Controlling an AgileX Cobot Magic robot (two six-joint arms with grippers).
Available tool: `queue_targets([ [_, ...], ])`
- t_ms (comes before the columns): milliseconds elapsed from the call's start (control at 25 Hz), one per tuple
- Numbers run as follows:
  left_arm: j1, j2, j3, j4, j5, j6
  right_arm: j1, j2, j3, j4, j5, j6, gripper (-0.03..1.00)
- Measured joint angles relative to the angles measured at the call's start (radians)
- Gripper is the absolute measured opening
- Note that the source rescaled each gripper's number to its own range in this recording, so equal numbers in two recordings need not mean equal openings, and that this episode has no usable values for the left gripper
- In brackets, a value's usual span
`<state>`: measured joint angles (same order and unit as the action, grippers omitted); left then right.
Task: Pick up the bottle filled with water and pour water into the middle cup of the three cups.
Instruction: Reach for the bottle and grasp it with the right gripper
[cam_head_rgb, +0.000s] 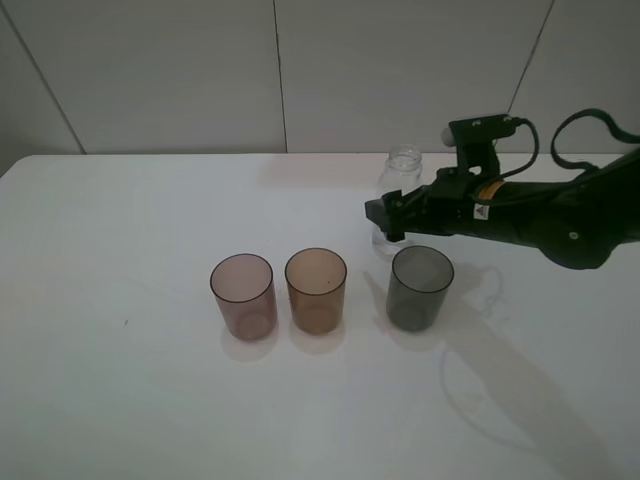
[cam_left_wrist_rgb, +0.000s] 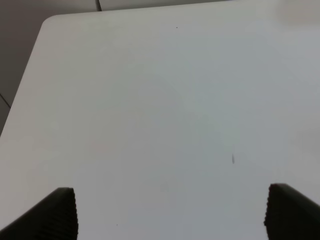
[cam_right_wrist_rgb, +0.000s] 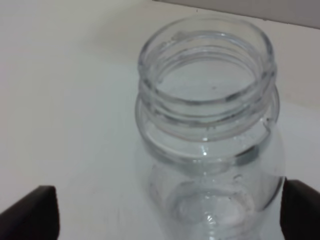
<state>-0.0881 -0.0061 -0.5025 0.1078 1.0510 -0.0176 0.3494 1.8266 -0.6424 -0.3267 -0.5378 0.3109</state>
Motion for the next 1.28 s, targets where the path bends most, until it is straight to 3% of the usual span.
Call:
queue_targets([
  [520, 0.0, 0.0, 0.0, 0.0, 0.0, 0.0, 0.0, 0.112, -0.06, 0.023, -0.056, -0.007, 0.9],
  [960, 0.0, 0.0, 0.0, 0.0, 0.0, 0.0, 0.0, 0.132, -0.061, 0.103, -0.109, -0.011, 0.9],
  [1280, 0.0, 0.0, 0.0, 0.0, 0.0, 0.0, 0.0, 0.132, -0.061, 0.18, -0.128, -0.106, 0.9],
])
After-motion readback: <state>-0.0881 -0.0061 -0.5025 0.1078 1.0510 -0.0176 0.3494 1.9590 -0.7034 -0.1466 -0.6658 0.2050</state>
